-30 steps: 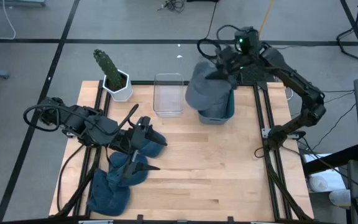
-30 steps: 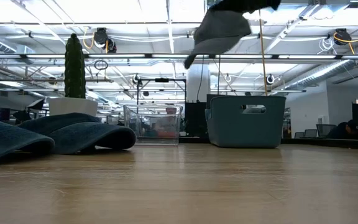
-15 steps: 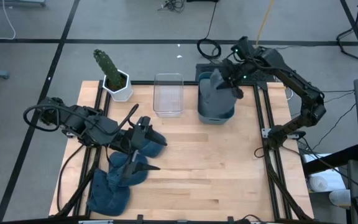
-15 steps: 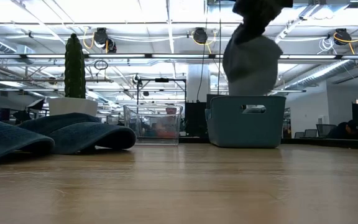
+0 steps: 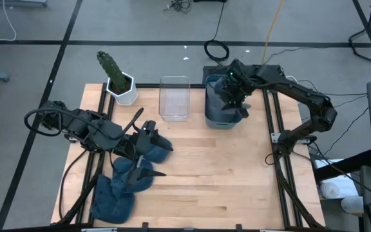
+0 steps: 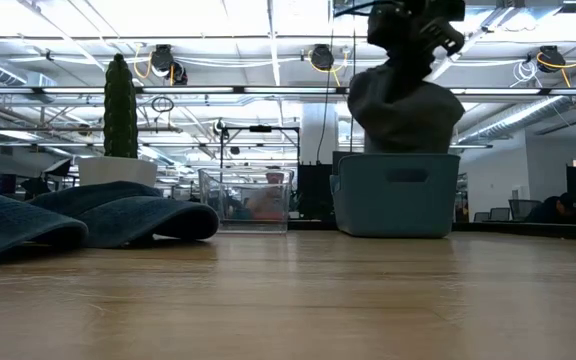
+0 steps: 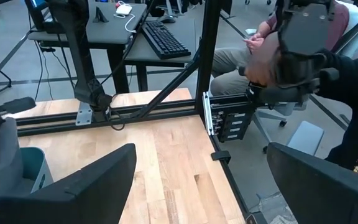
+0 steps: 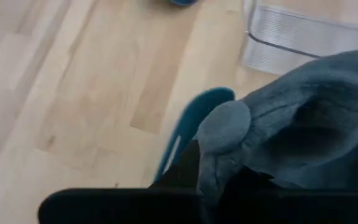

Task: Pick & Place hat
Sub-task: Put the gray cap into the blue bin, then put the top blue cap into the transparent bin

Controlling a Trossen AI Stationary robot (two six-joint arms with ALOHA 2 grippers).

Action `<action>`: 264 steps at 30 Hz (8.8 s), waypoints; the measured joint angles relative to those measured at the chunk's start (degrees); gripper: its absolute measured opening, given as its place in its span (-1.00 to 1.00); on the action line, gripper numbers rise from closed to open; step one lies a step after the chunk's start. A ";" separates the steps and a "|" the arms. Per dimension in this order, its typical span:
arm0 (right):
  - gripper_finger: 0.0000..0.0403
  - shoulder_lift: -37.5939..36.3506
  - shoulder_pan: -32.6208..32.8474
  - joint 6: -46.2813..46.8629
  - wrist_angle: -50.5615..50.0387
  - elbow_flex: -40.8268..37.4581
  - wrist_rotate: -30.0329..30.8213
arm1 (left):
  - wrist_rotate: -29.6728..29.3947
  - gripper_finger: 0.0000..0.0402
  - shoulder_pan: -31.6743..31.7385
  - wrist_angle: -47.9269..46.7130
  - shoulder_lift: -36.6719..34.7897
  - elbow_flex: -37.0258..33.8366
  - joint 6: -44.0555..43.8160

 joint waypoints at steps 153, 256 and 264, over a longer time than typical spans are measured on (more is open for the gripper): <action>-1.00 13.58 -5.74 30.01 35.56 -22.64 34.86 | 0.00 0.87 0.00 0.00 0.02 -0.02 -0.02; -1.00 -55.32 25.21 45.03 70.61 -59.08 18.10 | 0.02 0.87 0.00 0.00 0.02 -0.02 -0.01; -1.00 -62.89 25.19 38.28 71.54 -62.31 9.81 | 0.00 0.82 0.00 0.26 0.02 -0.02 0.15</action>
